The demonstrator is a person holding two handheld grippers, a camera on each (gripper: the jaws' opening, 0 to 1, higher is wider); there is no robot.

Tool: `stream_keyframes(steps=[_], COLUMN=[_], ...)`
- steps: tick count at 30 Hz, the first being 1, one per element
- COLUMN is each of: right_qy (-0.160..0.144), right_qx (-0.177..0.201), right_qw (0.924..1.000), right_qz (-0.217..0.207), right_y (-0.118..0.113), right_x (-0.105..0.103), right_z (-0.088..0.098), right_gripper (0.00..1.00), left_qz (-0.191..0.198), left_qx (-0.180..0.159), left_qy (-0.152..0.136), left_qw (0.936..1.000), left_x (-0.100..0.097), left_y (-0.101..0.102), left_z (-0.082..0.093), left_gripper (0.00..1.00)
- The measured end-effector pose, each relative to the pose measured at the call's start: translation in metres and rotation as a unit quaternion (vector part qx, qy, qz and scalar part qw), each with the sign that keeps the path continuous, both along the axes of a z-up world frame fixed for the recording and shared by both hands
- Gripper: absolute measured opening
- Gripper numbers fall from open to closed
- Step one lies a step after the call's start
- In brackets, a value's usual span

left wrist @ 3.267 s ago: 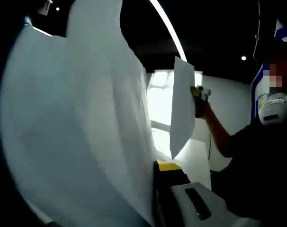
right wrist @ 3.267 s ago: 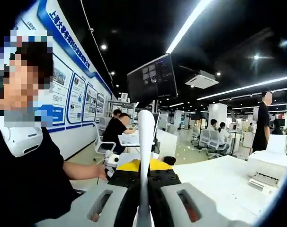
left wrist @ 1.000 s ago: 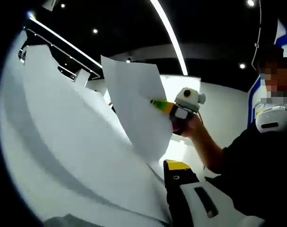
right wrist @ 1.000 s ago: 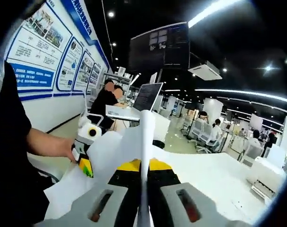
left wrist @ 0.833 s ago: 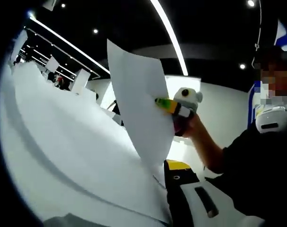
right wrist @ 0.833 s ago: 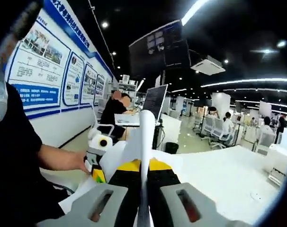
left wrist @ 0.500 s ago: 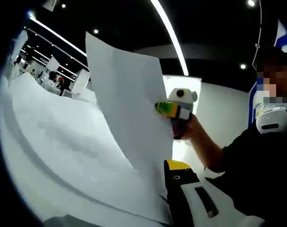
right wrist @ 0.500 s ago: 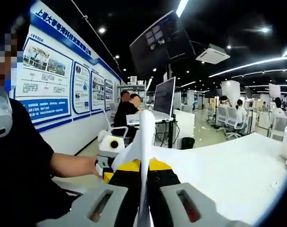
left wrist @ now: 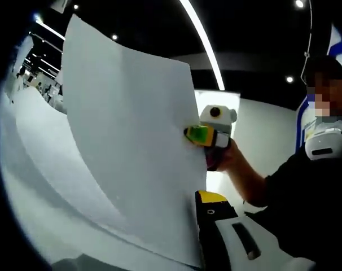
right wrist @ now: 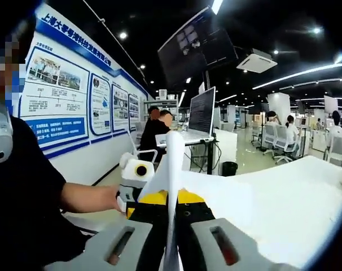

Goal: Organize the stack of printing papers by aligning and flattening the scattered papers on the table

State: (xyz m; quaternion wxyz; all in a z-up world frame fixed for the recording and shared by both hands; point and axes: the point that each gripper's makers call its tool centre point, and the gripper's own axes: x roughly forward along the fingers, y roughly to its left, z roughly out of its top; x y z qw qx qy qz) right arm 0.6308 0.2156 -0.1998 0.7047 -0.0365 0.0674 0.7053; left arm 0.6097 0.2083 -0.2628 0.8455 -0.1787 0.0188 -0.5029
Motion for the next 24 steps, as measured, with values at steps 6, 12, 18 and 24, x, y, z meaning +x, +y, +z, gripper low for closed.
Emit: stream_keyframes(steps=[6,12,18,24], right_qy=[-0.020,-0.039,-0.055,-0.082], right_qx=[-0.014,-0.022,-0.023,-0.005], right_qw=[0.9997,0.9990,0.9982,0.9965], right_qz=[-0.007,-0.008,-0.006,-0.017], right_y=[0.002,0.002,0.002,-0.005], right_x=[0.001,-0.003,-0.007,-0.009], right_z=[-0.005,-0.008,-0.007,0.003], right_gripper=[0.00,0.04,0.10,0.18], left_qz=[-0.001,0.009,0.012,0.016], left_qx=[0.005,0.017,0.025,0.024], left_qy=[-0.005,-0.018,-0.025,-0.022], left_qw=[1.0000,0.9997,0.9993,0.9994], left_x=[-0.001,0.001,0.000,0.002], left_y=[0.000,0.002,0.001,0.003], left_z=[-0.001,-0.003,-0.004,-0.004], left_gripper=[0.16,0.06,0.06,0.06])
